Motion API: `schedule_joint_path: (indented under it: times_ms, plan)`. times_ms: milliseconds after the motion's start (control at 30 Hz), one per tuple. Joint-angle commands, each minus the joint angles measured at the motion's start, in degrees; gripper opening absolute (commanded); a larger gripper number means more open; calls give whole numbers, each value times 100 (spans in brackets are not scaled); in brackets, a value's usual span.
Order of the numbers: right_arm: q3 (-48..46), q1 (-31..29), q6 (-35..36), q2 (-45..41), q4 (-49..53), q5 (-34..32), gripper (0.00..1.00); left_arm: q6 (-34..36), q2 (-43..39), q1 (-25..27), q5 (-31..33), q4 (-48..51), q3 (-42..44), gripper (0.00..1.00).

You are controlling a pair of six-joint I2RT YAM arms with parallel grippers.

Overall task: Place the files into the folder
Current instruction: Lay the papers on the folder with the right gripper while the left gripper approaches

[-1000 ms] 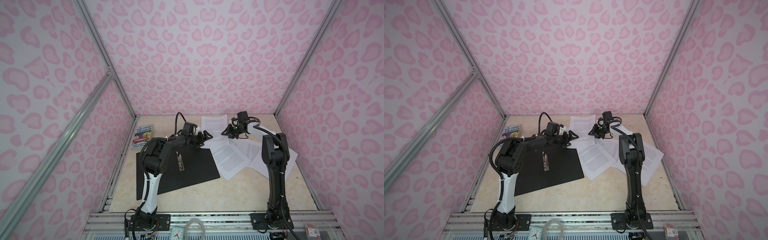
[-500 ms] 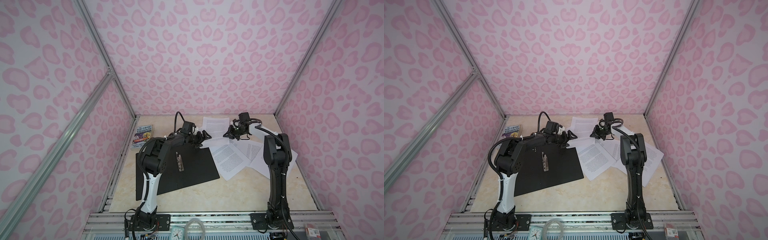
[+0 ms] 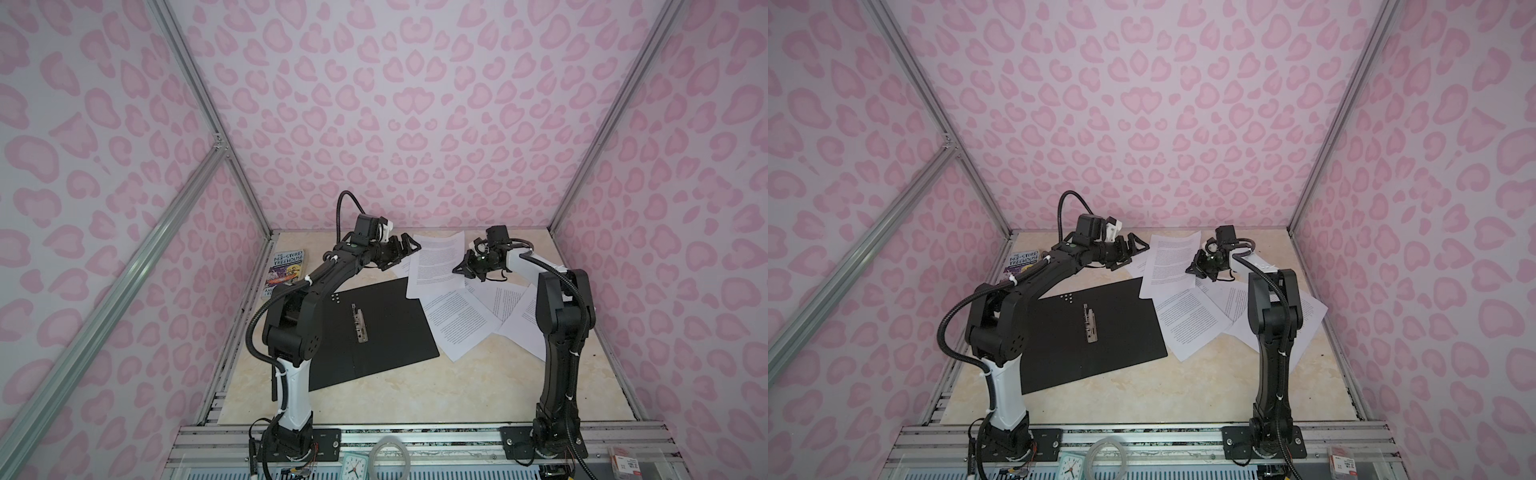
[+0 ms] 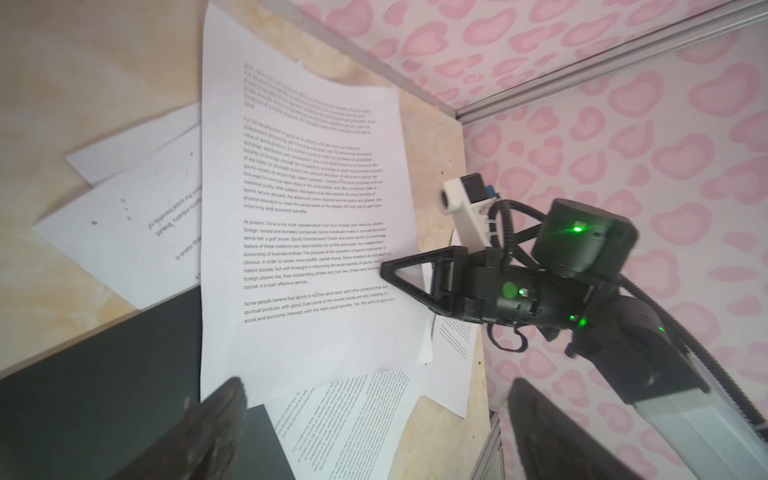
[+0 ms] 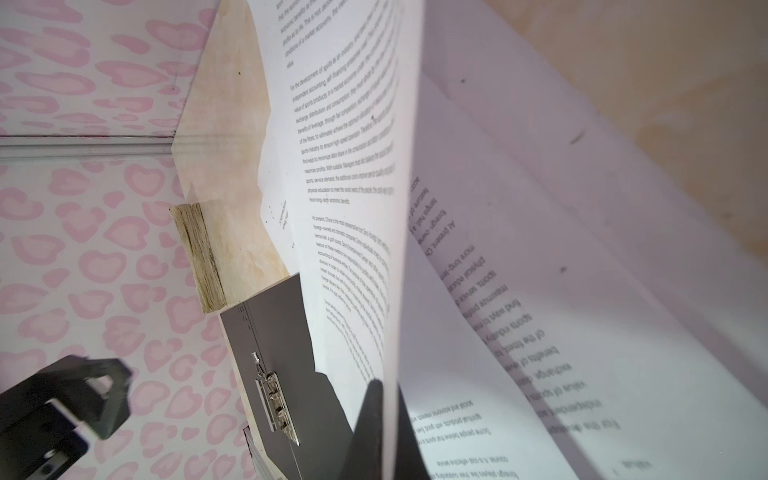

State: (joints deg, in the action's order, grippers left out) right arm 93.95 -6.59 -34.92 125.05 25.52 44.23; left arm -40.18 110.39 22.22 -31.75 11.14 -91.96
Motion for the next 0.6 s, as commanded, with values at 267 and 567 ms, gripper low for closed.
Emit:
schedule_joint_path:
  times_ms: [267,567]
  plan:
    - [-439,-13,-200,-341,-573,335,0,1921,-4139,780,3257,-2690,3332,99]
    - [-164,-615,771,-1037,753,8,0,1550,-6336,830,4379,-689,4554,97]
